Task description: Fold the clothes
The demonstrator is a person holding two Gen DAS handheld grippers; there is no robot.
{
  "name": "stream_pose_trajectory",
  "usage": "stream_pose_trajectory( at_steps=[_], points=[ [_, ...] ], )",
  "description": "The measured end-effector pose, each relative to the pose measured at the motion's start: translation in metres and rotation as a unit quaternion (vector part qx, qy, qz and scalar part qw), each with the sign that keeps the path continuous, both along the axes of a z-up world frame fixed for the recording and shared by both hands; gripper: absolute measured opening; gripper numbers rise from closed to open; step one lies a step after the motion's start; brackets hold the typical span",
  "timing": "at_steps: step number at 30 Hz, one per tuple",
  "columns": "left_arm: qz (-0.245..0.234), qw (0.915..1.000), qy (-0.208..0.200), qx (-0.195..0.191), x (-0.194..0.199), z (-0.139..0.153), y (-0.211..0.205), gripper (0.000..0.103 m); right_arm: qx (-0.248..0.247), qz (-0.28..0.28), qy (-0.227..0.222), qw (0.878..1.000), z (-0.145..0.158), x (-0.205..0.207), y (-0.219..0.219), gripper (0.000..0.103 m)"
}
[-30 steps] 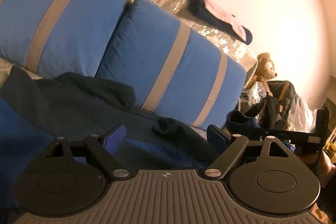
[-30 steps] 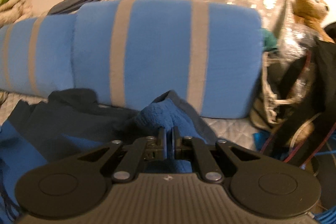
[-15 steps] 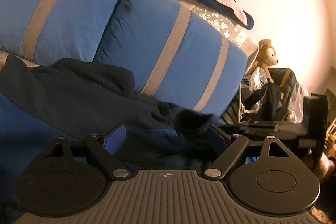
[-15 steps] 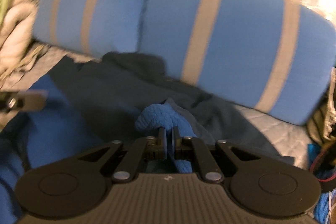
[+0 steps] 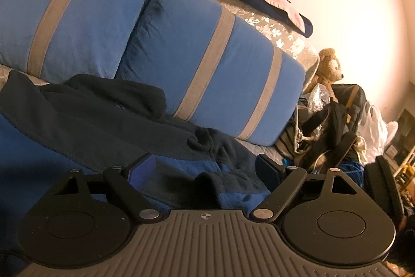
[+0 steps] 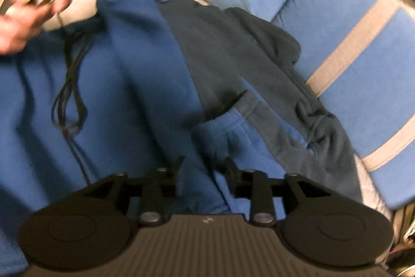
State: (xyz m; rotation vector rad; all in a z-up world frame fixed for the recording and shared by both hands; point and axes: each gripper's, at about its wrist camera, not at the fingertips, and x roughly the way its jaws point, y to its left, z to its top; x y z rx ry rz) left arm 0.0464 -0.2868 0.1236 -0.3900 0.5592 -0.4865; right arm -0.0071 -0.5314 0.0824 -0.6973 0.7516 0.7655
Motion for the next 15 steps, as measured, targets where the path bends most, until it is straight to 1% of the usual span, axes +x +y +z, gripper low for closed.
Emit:
stream_pose_trajectory(
  at_steps=[2, 8, 13, 15],
  points=[
    [0.000, 1.0000, 0.000, 0.000, 0.000, 0.000, 0.000, 0.085, -0.011, 0.010, -0.017, 1.000, 0.002, -0.004, -0.001, 0.055],
    [-0.003, 1.0000, -0.003, 0.007, -0.001, 0.001, -0.001, 0.085, -0.021, 0.026, -0.044, 0.998, 0.006, 0.005, 0.004, 0.055],
    [-0.002, 1.0000, -0.006, 0.007, -0.001, 0.001, 0.000, 0.085, -0.041, 0.041, -0.037, 0.998, -0.002, 0.015, 0.016, 0.055],
    [0.000, 0.9999, -0.008, 0.009, -0.002, 0.002, -0.001, 0.085, -0.039, 0.039, -0.023, 0.998, -0.003, 0.021, 0.019, 0.055]
  ],
)
